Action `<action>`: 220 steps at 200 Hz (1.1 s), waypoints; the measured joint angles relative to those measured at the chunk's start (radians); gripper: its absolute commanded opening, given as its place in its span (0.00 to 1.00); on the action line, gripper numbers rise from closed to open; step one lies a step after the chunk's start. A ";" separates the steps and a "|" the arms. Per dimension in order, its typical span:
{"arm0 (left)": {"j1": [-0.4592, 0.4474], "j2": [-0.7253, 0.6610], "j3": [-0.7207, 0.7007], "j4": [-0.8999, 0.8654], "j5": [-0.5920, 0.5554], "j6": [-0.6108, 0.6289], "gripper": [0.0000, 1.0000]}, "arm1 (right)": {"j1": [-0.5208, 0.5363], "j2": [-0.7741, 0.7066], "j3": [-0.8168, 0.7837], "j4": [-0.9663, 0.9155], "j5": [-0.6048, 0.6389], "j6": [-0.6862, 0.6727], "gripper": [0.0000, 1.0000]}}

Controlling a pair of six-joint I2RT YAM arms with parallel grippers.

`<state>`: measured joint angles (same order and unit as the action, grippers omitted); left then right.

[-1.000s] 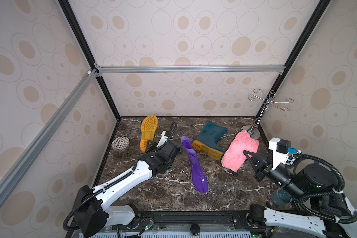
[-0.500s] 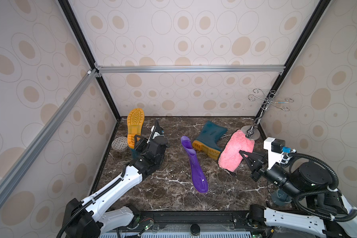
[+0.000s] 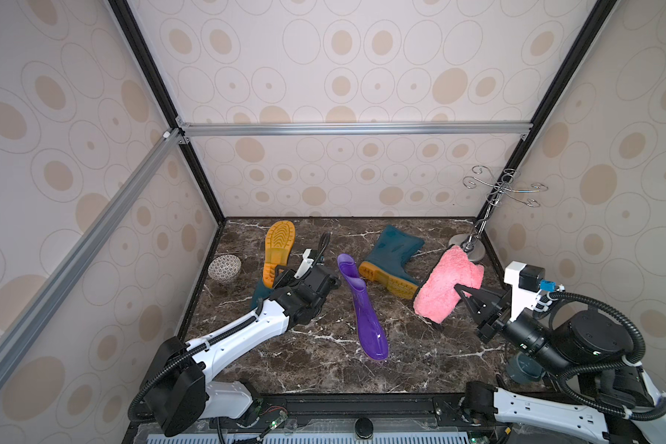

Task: Wipe the rubber boots with a cloth
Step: Adjust the rubber boot at the center of the board.

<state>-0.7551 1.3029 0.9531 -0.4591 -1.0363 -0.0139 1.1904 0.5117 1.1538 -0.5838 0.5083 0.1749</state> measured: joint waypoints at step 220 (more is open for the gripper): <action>-0.010 -0.081 -0.283 0.162 0.430 -0.526 0.00 | 0.000 0.188 0.017 -0.044 -0.041 0.019 0.00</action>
<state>-0.7654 1.2217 0.6697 -0.2974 -0.6064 -0.5400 1.1904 0.7002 1.1706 -0.6281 0.4671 0.1940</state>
